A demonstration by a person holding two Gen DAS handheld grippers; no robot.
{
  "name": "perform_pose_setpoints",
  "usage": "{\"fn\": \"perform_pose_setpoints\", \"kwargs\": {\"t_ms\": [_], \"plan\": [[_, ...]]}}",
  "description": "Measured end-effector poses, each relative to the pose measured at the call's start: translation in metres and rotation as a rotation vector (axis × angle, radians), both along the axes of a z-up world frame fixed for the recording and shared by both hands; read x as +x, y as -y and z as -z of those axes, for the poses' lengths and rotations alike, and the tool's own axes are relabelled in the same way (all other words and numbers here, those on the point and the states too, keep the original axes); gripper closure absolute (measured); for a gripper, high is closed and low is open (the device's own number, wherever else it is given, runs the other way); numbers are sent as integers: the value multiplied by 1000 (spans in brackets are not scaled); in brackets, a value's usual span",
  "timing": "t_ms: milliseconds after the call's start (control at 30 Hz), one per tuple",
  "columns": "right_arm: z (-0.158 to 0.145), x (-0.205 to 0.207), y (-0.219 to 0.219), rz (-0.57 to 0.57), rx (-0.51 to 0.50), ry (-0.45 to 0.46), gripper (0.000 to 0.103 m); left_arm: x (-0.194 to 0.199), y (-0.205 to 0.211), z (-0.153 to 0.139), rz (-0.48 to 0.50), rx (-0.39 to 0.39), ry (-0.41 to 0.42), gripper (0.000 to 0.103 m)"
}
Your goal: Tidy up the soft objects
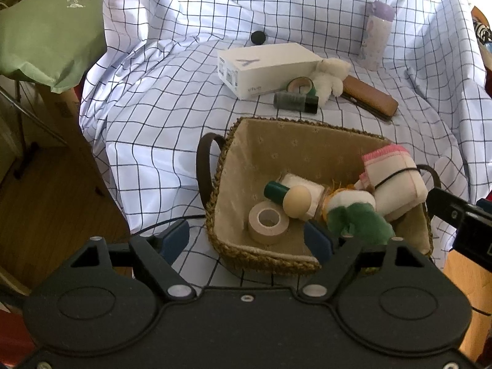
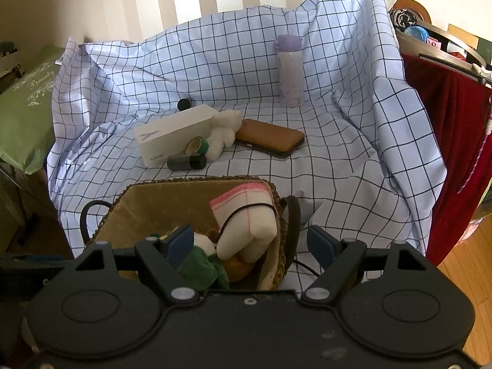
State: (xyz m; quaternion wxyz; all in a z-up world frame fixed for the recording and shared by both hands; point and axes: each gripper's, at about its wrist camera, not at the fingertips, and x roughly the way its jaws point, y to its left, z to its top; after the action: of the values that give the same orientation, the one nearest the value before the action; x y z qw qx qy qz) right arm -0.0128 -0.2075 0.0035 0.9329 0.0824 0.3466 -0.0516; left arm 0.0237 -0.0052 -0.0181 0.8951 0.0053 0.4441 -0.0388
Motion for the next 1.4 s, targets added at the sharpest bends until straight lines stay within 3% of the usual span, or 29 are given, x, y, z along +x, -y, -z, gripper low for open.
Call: {"fn": "perform_pose_setpoints", "kwargs": {"t_ms": [533,600,1067,1400], "plan": [[-9,56,11,-11,-5,-26,22,39,7,-26,45,25,65,21],[-8,66,12,-15,-6,-35,22,47,8,-26,49,29,65,16],[-4,146,16,-45,-16,-68,20,116,13,-24,91,53,60,16],[8,193,-7,-82,-1,-93,20,168,8,-25,55,55,65,16]]}}
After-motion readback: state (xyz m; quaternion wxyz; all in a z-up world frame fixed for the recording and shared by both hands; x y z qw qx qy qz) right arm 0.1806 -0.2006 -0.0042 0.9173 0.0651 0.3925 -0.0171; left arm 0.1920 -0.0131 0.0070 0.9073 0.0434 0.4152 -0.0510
